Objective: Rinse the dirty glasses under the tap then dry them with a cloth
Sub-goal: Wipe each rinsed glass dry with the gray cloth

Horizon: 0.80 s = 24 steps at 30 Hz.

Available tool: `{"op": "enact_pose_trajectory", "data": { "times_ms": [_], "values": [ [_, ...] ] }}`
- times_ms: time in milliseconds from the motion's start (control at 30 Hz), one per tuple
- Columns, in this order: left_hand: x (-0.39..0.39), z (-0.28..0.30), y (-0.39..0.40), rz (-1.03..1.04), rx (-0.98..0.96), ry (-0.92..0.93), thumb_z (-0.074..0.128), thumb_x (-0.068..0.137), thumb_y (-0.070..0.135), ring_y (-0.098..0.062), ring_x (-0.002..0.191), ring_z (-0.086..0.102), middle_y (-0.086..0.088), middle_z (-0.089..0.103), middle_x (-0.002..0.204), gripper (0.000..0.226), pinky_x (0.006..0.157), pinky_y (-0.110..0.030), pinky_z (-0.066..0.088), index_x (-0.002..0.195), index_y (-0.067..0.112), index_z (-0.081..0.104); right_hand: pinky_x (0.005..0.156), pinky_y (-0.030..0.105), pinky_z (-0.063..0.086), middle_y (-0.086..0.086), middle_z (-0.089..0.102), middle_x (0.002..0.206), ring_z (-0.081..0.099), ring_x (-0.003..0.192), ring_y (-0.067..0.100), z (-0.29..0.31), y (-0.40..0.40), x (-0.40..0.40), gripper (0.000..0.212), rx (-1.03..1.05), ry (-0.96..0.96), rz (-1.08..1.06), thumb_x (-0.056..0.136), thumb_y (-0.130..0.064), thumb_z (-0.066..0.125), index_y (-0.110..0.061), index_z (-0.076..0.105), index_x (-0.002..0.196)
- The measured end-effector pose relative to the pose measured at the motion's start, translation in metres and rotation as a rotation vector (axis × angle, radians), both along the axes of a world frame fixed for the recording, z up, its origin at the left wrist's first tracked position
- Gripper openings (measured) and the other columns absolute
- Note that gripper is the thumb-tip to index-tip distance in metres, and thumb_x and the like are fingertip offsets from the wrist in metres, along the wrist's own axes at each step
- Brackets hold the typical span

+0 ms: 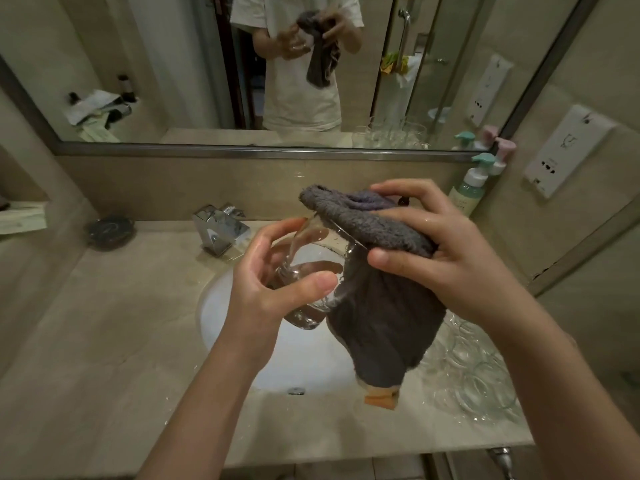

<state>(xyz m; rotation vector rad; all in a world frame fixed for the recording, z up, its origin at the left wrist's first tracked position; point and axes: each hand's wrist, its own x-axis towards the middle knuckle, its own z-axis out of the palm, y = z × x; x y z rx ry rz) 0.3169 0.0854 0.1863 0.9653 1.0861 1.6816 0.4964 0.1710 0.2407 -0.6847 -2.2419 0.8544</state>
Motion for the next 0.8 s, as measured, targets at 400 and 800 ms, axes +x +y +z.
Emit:
{"op": "enact_pose_trajectory", "data": {
  "times_ms": [400, 800],
  "values": [
    [0.001, -0.001, -0.003, -0.101, -0.032, -0.160, 0.074, 0.047, 0.021, -0.020, 0.081, 0.073, -0.002, 0.075, 0.099, 0.068, 0.065, -0.029, 0.058, 0.113, 0.015, 0.059, 0.104, 0.016, 0.037, -0.031, 0.053, 0.124, 0.049, 0.121, -0.009, 0.016, 0.000, 0.001, 0.060, -0.113, -0.249, 0.193, 0.055, -0.059, 0.076, -0.049, 0.058, 0.112],
    [-0.003, -0.006, 0.000, -0.334, -0.246, 0.020, 0.079, 0.041, 0.021, -0.016, 0.080, 0.071, -0.003, 0.075, 0.088, 0.063, 0.068, -0.025, 0.057, 0.102, 0.018, 0.067, 0.073, 0.024, 0.055, 0.001, 0.074, 0.088, 0.071, 0.082, 0.012, -0.009, -0.009, 0.002, 0.020, -0.529, -0.373, 0.315, 0.069, -0.020, 0.079, -0.023, 0.075, 0.088]
  ]
}}
